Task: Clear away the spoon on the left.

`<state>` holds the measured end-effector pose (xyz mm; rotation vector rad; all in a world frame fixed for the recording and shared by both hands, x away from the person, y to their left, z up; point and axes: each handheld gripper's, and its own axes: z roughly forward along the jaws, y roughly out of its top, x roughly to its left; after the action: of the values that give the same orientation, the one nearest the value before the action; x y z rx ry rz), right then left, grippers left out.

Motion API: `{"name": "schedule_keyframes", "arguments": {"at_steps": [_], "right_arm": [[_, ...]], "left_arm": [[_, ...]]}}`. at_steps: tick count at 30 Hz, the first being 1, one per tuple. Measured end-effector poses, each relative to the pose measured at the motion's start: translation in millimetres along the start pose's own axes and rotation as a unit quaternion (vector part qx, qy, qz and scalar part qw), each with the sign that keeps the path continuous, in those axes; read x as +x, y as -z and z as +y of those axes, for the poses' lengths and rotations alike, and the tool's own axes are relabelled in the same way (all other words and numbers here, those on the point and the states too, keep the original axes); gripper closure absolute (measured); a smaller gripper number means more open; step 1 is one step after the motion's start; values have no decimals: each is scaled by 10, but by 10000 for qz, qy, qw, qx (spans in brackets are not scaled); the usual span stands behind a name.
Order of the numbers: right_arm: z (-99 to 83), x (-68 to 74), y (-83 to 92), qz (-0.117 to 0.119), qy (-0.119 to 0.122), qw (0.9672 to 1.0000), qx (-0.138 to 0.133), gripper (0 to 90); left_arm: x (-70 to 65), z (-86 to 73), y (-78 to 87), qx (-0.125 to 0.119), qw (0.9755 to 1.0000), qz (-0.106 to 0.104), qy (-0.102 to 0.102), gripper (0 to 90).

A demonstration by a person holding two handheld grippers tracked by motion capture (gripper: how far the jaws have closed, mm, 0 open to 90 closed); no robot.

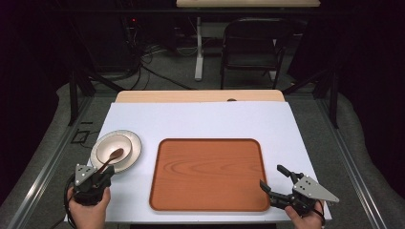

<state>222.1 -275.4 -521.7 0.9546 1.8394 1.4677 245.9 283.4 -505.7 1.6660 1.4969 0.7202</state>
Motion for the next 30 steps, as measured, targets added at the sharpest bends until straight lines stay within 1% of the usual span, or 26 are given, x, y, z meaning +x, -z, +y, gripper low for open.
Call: {"name": "schedule_keyframes", "arguments": {"at_steps": [3,9,18,26,28,30], "right_arm": [[-1,1,-1,9,4,10000,12,195],[-5,0,-5,16,-14,10000,30,192],[-11,0,-14,44,-5,10000,69,191],[-12,0,-15,58,17,9999,83,191],[-14,-1,-17,63,17,9999,93,191],[-14,-1,-18,71,23,9999,104,191]], "left_arm": [[42,-4,-4,6,10000,40,62,900],[122,-5,10,-60,9997,117,211,900],[245,-7,25,-96,9991,237,349,900],[315,-9,32,-148,9985,334,401,900],[330,-10,32,-169,9983,404,389,900],[347,-8,31,-192,9981,420,411,900]]}}
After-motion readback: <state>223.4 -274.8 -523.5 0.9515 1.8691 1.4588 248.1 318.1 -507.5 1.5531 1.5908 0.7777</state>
